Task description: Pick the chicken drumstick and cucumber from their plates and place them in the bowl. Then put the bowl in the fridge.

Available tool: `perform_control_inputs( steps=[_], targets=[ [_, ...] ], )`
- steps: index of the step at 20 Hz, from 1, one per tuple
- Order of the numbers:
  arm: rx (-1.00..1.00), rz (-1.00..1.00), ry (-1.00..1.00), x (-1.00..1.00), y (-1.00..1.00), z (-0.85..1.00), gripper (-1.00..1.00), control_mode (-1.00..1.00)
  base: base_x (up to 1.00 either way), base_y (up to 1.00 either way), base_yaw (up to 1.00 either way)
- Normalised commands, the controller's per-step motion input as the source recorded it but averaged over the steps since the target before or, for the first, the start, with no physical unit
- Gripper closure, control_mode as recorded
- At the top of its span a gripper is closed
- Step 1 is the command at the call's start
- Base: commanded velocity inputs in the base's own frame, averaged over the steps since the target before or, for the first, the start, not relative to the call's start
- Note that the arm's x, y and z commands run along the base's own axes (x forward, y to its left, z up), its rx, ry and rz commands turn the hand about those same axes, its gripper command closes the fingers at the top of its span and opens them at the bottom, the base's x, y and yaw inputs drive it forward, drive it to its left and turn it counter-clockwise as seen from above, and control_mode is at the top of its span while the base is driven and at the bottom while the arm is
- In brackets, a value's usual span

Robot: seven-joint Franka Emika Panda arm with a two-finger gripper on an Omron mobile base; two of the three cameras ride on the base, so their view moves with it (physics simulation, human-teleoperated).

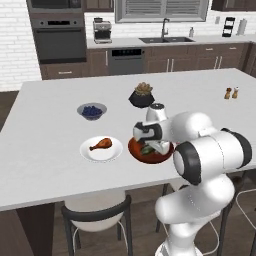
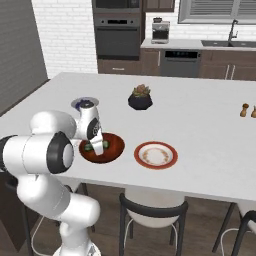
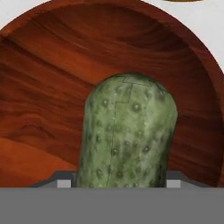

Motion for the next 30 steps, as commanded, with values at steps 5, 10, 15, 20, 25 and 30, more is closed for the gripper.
perform_control_inputs(
  steps=[5, 10, 15, 20, 25, 30],
  targets=[
    [0.00, 0.01, 0.14, 0.40, 0.03, -0.26, -1.00, -1.00, 0.00, 0.00, 0.00],
    [0.00, 0.01, 0.01, 0.00, -0.04, -0.01, -1.00, -1.00, 0.00, 0.00, 0.00],
    [0.00, 0.02, -0.01, -0.05, 0.01, 0.00, -1.00, -1.00, 0.00, 0.00, 0.00],
    [0.00, 0.04, -0.09, -0.36, 0.03, 0.27, -1.00, -1.00, 0.00, 0.00, 0.00],
    [0.00, 0.10, -0.16, -0.64, 0.50, 0.99, -1.00, -1.00, 0.00, 0.00, 0.00],
    [0.00, 0.18, -0.05, -0.63, 0.90, 0.59, -1.00, -1.00, 0.00, 0.00, 0.00]
  ],
)
